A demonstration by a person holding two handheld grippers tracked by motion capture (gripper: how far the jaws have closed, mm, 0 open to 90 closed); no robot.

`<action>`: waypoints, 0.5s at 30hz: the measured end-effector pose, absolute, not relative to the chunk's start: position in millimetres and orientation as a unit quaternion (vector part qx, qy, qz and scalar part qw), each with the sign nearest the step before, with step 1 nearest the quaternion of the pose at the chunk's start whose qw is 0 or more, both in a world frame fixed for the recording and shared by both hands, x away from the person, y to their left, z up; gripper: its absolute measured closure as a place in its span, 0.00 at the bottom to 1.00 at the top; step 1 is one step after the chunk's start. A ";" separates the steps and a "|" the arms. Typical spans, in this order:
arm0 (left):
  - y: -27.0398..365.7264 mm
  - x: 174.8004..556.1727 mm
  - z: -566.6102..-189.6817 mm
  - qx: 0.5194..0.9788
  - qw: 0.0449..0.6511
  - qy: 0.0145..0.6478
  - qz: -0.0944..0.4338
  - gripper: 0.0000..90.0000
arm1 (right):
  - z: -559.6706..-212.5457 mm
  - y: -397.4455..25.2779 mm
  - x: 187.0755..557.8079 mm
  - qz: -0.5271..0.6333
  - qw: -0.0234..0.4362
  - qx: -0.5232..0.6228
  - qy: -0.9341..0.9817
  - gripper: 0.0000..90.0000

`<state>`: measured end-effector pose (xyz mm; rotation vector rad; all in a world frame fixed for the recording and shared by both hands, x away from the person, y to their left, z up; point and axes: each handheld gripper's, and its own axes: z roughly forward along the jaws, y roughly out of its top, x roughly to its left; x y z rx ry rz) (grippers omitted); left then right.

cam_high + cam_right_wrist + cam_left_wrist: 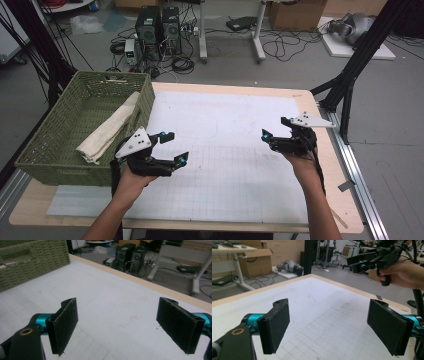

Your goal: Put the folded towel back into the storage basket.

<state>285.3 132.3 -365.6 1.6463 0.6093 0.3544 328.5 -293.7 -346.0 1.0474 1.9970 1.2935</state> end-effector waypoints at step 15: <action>128.4 291.0 -399.6 0.731 0.605 0.276 0.157 0.21 | -387.7 -313.3 286.7 0.446 0.308 0.421 0.727 0.18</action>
